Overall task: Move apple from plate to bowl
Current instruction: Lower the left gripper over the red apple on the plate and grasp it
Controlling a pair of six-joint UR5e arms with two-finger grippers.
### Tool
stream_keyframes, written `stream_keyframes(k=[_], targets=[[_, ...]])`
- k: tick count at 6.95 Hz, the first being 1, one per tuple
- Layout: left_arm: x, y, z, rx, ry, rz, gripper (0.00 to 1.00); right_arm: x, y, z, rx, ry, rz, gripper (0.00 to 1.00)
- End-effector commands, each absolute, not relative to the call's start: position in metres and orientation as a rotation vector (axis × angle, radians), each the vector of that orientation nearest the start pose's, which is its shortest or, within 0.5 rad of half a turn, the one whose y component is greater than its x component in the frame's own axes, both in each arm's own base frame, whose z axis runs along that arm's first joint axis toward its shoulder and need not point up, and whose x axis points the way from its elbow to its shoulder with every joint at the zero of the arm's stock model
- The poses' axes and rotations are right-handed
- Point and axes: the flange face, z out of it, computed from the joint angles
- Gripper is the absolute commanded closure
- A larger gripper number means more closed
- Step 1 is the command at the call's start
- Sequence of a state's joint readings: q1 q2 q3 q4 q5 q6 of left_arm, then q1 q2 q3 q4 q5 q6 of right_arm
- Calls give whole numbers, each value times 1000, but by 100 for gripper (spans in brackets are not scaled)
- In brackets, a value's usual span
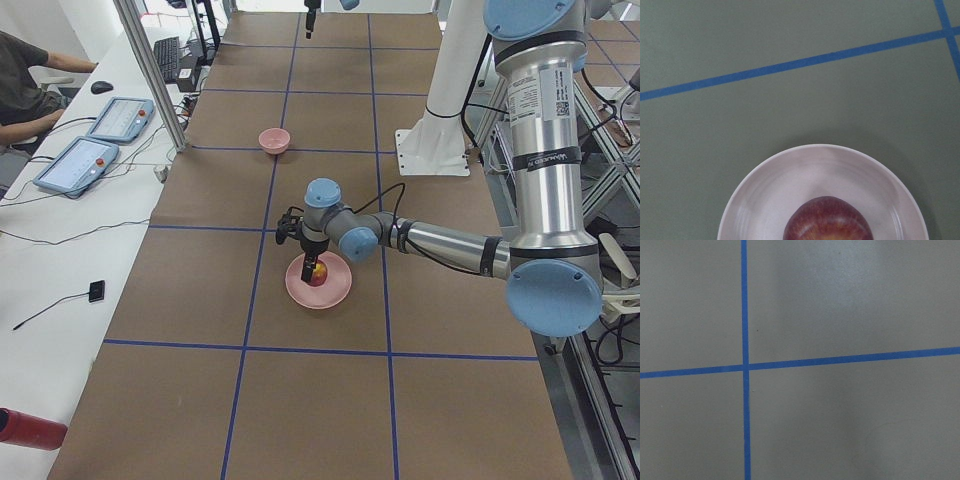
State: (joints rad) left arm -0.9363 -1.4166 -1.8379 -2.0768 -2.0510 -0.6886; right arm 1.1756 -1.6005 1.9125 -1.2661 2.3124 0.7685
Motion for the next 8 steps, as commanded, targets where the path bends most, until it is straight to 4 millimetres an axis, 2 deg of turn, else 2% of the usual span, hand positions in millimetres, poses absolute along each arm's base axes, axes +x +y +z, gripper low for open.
stream_keyframes(k=[1,2,4,8], targets=[[213,-427,546,183,754,61,2,-124,-468,474,97,-912,113,0],[227,-422,546,159,760,53,2,-123,-468,474,100,-908,115,0],[234,-418,549,150,758,69,2,-125,-469,474,99,-907,114,0],[236,-419,565,124,740,59,2,-126,-467,476,95,-905,112,0]])
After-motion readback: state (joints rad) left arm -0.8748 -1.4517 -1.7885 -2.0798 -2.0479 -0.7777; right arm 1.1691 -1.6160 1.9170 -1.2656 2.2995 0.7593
